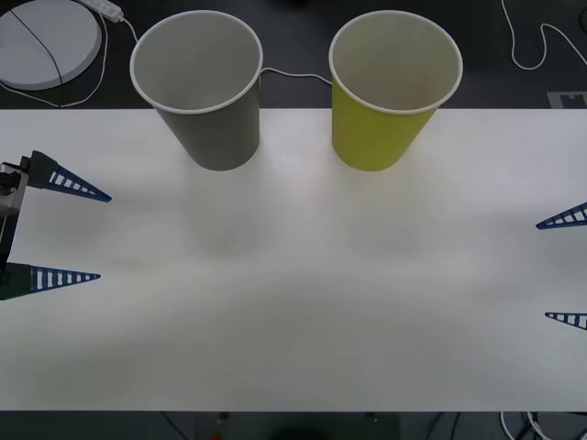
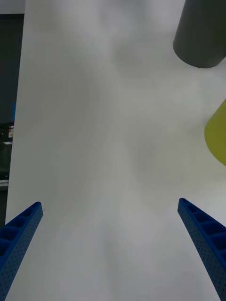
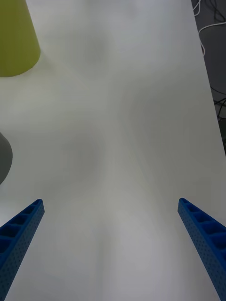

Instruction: Put the can into the green bin and the plastic bottle into the gray bin

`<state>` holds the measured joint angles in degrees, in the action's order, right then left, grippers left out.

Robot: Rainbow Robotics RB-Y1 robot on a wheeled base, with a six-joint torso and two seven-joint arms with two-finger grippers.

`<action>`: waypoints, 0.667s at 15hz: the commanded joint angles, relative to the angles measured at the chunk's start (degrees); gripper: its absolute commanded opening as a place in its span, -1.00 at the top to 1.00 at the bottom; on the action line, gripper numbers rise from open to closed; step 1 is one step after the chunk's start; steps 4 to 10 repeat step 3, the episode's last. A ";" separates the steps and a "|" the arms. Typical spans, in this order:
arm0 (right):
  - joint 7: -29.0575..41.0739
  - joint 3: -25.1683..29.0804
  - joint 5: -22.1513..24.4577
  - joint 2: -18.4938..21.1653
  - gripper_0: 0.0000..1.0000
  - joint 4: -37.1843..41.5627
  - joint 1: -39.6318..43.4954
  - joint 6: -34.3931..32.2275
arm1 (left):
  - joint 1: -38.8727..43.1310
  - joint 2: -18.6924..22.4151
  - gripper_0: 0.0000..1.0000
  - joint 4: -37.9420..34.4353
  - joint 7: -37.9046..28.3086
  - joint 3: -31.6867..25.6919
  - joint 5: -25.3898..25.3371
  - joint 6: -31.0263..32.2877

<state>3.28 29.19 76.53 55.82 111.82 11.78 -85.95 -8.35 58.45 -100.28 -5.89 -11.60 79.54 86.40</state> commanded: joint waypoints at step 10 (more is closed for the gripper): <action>-0.03 -0.01 0.02 0.00 -1.00 -0.02 0.00 -0.01 | 0.00 0.00 -1.00 0.00 0.00 0.00 0.00 0.00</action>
